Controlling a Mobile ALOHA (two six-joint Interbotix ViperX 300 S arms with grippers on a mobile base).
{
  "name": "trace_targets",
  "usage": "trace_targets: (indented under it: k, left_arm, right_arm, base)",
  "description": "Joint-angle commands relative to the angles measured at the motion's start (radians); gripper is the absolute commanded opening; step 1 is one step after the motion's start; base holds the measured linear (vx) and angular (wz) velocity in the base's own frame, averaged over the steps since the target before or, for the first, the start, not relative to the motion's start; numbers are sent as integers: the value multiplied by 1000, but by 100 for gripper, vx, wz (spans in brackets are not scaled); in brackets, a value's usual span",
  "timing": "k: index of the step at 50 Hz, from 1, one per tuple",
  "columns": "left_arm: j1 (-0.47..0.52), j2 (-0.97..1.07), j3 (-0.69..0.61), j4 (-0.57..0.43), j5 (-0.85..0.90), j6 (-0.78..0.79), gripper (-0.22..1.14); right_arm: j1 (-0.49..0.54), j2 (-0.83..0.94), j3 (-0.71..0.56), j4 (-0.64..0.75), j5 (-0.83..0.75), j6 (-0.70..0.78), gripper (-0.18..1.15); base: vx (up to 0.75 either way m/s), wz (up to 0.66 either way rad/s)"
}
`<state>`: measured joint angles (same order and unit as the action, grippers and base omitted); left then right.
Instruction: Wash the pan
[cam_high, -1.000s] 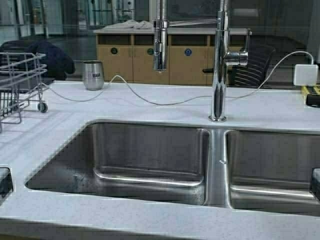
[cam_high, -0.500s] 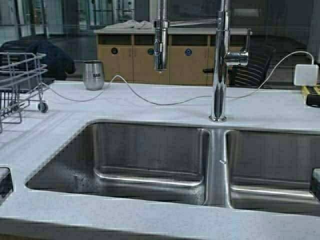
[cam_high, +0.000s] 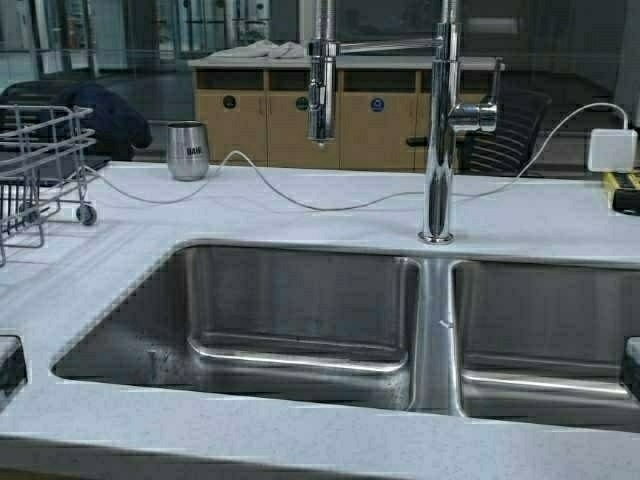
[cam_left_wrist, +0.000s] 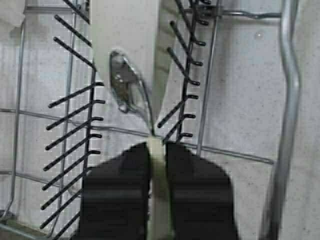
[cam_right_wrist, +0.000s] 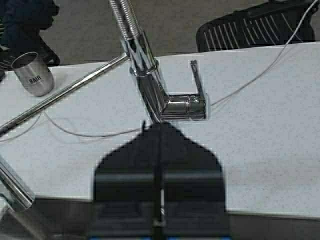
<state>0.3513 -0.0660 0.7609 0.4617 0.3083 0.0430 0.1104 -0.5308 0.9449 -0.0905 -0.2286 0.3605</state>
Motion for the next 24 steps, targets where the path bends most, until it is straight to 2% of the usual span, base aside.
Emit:
trace_targets:
  k: [1,9,13,16,24]
  left_arm:
    - [3,-14,-37,3,-5,-9,4]
    - [3,-17,-48,3,-8,-51,5]
    - [3,-12,-52,6,-6,-58,13]
    - [3,-5,-54,17,2,-58,25]
    - [3,29,-77,55,61,-77,73]
  right_arm:
    - [3,-6,-17,2,-9,0,7]
    - [3,-6,-17,2,-9,0,7]
    - [3,-6,-17,2,-9,0,7]
    - [3,-6,-17,2,-9,0,7]
    - [3,-6,-17,2,-9,0,7]
  base:
    - [0,0]
    - [0,0]
    - [0,0]
    - [0,0]
    - [0,0]
